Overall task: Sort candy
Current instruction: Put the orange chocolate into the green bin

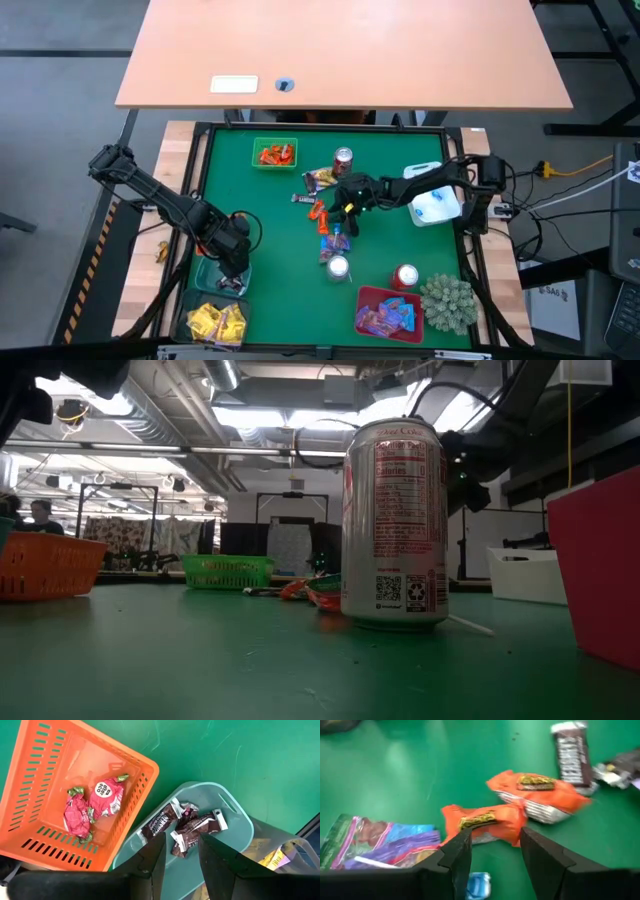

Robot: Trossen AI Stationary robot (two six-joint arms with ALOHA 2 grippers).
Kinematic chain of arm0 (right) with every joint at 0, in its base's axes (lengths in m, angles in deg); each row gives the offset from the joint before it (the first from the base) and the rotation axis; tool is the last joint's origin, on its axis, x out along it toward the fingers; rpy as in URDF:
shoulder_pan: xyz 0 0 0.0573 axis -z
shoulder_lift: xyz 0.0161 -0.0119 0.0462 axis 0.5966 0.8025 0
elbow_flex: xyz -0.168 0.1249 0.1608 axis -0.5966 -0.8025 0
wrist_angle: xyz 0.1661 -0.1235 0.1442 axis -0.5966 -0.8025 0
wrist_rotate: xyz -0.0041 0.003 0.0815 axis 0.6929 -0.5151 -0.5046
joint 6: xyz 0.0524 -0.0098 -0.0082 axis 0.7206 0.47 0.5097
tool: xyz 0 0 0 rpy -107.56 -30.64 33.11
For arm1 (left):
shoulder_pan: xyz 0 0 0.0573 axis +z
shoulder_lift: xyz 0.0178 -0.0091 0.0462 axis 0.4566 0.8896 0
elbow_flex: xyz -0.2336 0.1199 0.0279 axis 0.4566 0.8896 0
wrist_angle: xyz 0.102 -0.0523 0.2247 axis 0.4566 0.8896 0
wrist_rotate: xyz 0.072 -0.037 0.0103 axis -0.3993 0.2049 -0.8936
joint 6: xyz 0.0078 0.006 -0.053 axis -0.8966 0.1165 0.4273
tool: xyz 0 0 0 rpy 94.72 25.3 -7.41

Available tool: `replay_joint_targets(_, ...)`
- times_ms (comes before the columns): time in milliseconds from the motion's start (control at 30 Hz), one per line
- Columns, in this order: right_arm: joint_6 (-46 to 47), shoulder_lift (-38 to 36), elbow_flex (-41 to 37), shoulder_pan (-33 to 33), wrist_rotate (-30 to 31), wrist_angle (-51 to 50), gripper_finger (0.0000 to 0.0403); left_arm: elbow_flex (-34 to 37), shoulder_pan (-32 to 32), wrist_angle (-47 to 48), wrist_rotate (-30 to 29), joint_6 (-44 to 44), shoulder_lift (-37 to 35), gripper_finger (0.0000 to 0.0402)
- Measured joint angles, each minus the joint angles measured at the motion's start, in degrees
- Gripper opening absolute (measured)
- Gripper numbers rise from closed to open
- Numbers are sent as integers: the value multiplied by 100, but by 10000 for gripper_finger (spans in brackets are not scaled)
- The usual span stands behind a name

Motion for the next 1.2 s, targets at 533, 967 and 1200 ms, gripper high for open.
replay_joint_targets(533,-81,162,7,-66,619,245,168,0,0,-138,0,2,0,103)
replay_joint_targets(967,-89,356,7,-59,517,268,104,0,2,-355,-426,0,2,103)
replay_joint_targets(1200,-92,356,7,-62,509,265,7,0,2,-506,-1015,-23,2,103)
